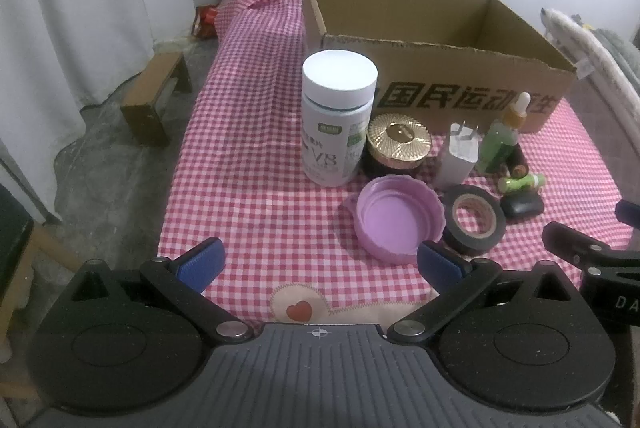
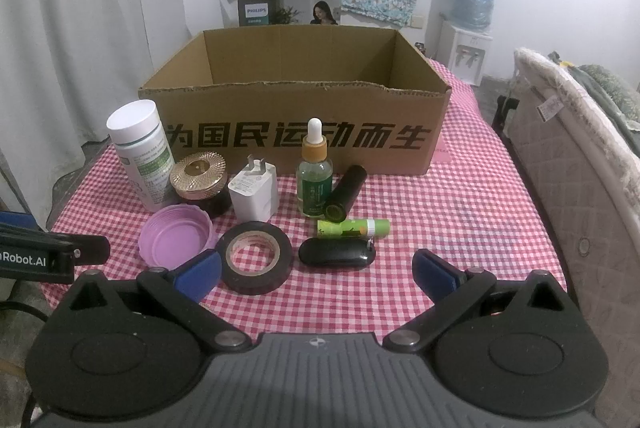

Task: Organize rigid objects

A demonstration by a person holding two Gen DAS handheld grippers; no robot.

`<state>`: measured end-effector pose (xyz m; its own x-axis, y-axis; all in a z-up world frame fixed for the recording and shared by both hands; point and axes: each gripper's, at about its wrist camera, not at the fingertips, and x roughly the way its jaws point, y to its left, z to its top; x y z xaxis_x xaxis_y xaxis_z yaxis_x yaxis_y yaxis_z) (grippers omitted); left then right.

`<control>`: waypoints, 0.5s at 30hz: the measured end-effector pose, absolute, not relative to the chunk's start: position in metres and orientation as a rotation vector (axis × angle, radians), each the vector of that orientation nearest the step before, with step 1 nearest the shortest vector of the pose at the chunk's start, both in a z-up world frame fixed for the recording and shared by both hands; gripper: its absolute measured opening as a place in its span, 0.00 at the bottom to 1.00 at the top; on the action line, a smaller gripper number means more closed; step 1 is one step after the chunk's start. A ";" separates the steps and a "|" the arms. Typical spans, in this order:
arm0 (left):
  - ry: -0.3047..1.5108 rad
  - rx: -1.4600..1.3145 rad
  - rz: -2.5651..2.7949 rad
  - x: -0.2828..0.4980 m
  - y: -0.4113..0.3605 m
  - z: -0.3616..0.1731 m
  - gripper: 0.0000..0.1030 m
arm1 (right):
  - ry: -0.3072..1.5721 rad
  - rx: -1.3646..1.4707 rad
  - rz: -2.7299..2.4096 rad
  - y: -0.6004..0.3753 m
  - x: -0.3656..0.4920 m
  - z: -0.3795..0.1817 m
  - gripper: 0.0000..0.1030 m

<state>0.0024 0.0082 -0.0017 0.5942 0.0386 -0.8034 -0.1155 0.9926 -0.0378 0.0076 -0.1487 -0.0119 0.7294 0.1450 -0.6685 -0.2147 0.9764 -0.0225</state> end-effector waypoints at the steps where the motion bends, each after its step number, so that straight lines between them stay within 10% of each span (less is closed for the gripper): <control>1: 0.931 -0.089 0.090 0.002 0.008 -0.002 1.00 | 0.727 -0.100 0.199 -0.149 0.007 -0.012 1.00; 15: 0.947 -0.077 0.089 0.006 0.006 -0.004 1.00 | 0.731 -0.092 0.205 -0.149 0.010 -0.014 1.00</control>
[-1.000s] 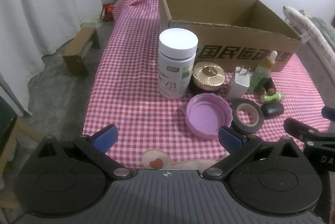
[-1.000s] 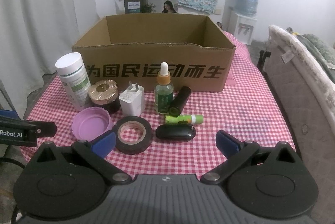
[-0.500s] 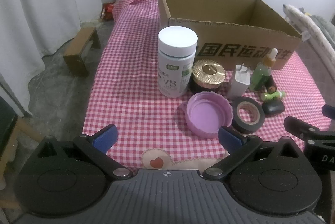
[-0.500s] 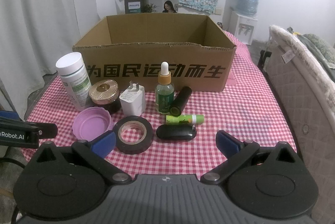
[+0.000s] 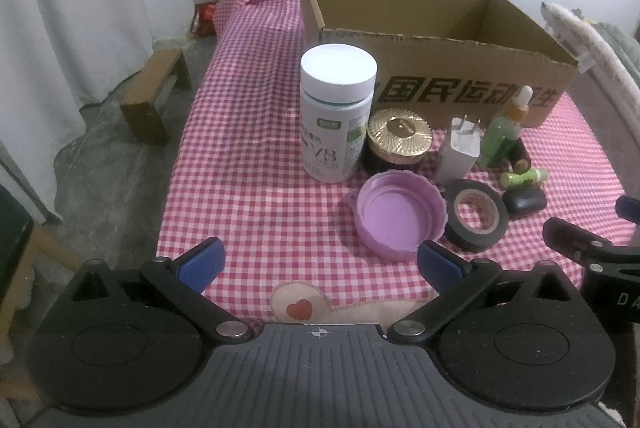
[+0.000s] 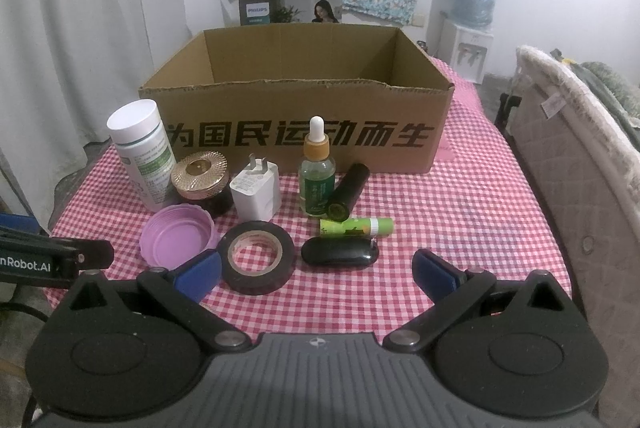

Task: Organize rigid objects

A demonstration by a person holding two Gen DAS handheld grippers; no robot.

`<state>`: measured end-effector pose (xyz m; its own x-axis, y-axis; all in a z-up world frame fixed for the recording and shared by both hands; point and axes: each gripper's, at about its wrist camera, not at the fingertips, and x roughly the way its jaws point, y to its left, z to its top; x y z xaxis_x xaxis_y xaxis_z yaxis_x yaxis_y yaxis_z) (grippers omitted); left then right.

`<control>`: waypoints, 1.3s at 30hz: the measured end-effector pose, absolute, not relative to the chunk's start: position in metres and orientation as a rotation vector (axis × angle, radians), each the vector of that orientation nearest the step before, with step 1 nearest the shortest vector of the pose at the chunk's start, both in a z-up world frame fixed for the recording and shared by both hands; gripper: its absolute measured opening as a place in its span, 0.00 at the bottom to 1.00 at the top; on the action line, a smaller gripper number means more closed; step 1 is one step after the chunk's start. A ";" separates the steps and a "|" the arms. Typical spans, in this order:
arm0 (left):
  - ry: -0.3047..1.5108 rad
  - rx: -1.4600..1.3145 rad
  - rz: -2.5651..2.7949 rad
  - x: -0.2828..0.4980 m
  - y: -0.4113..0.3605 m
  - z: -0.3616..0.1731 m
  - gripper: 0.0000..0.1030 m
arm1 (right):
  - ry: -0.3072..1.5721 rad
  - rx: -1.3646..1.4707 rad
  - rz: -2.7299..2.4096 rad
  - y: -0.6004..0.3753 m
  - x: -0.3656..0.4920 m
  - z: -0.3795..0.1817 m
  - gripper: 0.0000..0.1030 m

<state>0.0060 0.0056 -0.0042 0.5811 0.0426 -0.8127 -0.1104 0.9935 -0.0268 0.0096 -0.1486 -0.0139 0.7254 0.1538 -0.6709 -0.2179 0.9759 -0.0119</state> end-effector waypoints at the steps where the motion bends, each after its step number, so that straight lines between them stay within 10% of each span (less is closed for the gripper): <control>1: 0.948 -0.076 0.090 0.006 0.005 -0.004 1.00 | 0.731 -0.092 0.205 -0.149 0.010 -0.014 1.00; 39: 0.786 -0.148 -0.159 0.018 0.010 -0.015 1.00 | 0.704 0.070 0.258 -0.174 0.016 -0.031 1.00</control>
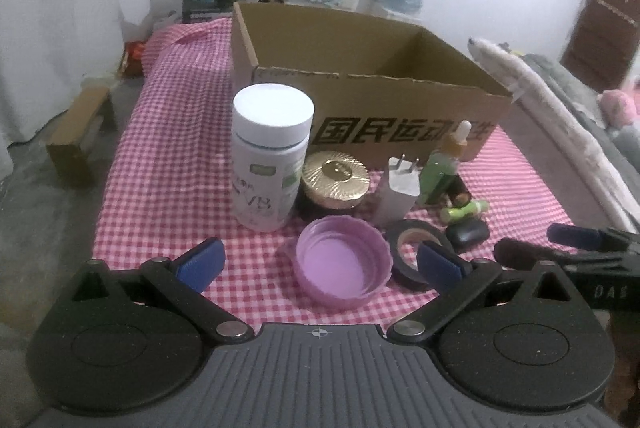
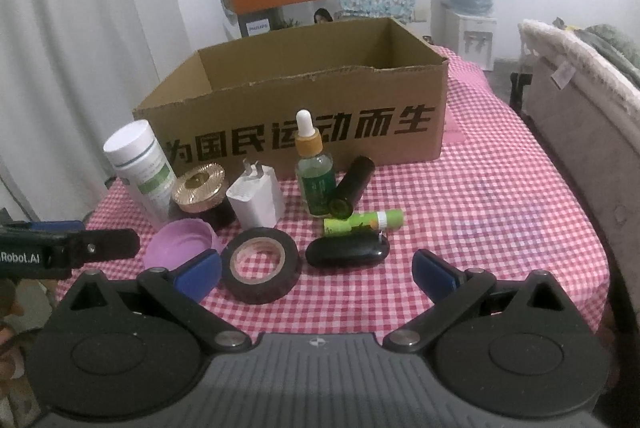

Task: Organize rigid objects
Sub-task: 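Move the right gripper down over the black cylindrical tube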

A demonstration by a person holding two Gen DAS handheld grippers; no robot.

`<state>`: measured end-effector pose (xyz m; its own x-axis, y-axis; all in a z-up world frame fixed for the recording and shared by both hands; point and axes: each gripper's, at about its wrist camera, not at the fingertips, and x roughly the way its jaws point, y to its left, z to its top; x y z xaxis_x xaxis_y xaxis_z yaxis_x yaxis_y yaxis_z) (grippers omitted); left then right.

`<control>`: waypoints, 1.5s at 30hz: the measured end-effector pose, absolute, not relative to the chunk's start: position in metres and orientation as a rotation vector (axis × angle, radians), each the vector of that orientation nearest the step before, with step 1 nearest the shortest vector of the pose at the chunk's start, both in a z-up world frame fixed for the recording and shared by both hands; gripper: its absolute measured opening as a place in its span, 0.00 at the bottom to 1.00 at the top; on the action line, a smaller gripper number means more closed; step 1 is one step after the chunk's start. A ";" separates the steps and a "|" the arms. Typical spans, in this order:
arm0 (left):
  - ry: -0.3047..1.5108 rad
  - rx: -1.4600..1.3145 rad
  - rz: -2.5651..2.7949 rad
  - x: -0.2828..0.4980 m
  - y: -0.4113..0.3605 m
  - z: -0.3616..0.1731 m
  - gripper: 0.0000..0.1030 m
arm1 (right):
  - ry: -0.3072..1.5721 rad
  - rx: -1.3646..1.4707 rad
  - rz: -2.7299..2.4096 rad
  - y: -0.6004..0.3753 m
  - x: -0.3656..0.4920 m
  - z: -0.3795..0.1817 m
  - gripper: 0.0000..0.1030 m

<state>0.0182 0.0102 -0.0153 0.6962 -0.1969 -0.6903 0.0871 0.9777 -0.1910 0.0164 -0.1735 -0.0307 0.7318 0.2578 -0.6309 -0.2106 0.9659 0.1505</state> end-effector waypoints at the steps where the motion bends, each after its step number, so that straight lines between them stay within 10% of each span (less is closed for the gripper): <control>1: 0.794 -0.153 -0.165 0.019 0.011 -0.015 1.00 | 0.702 0.074 0.258 -0.174 0.017 -0.030 1.00; 16: 0.690 0.103 -0.428 0.036 -0.056 0.005 0.90 | 0.679 0.157 0.240 -0.222 0.036 -0.018 0.83; 24: 0.748 0.261 -0.563 0.053 -0.103 -0.012 0.60 | 0.767 0.417 0.273 -0.264 0.048 -0.035 0.64; 45: 0.865 0.225 -0.531 0.105 -0.133 -0.031 0.26 | 0.921 0.448 0.432 -0.252 0.155 -0.053 0.31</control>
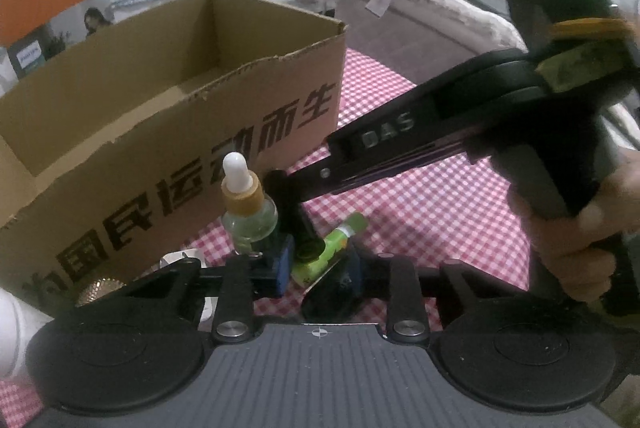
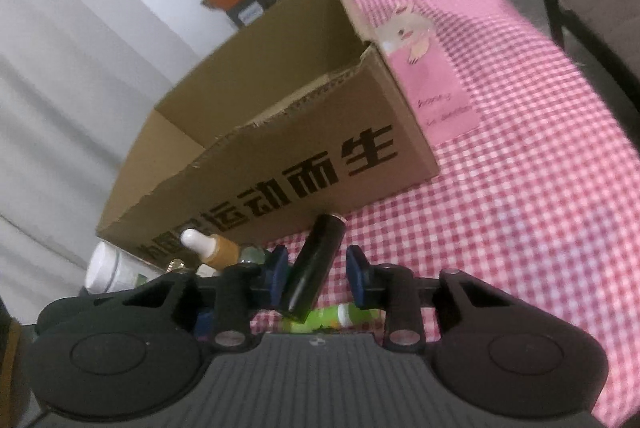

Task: Organize rigid objects
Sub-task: 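Move the right gripper down over the black cylindrical tube, then close the right gripper on the black tube and lift it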

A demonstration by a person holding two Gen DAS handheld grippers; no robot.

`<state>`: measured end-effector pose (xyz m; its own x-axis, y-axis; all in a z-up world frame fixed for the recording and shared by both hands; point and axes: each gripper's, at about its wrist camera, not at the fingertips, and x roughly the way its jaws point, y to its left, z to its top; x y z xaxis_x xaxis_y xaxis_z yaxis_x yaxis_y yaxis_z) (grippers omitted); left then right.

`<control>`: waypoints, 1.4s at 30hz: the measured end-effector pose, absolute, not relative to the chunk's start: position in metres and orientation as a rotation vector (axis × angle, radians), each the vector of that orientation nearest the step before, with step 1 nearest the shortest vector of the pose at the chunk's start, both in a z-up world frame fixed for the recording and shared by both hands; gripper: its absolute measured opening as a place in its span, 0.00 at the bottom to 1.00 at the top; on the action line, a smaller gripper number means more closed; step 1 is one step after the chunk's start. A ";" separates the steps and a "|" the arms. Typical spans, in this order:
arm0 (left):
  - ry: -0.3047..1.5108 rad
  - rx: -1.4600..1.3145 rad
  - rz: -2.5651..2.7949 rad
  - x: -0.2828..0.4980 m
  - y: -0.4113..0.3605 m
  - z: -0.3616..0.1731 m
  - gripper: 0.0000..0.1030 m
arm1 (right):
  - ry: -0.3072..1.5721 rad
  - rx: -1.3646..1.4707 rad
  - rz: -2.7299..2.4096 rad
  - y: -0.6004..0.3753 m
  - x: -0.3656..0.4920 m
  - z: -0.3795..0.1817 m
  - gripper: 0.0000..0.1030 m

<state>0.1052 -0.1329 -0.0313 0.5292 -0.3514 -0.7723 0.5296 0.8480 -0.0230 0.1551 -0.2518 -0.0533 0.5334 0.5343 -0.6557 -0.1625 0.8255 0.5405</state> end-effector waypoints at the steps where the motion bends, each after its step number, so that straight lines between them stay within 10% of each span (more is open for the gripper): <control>1: 0.870 0.219 -0.531 0.107 -0.132 -0.032 0.26 | 0.934 0.439 0.435 -0.249 0.159 -0.055 0.31; 12: 0.896 0.194 -0.538 0.115 -0.135 -0.035 0.26 | 1.004 0.381 0.438 -0.229 0.182 -0.066 0.17; 42: 1.028 0.137 -0.608 0.155 -0.166 -0.049 0.31 | 1.091 0.541 0.451 -0.313 0.188 -0.080 0.19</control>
<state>0.1553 -0.1661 -0.0494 0.3690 -0.4097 -0.8342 0.5340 0.8281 -0.1705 0.1876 -0.3130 -0.0802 0.3955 0.5907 -0.7033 -0.0788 0.7847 0.6148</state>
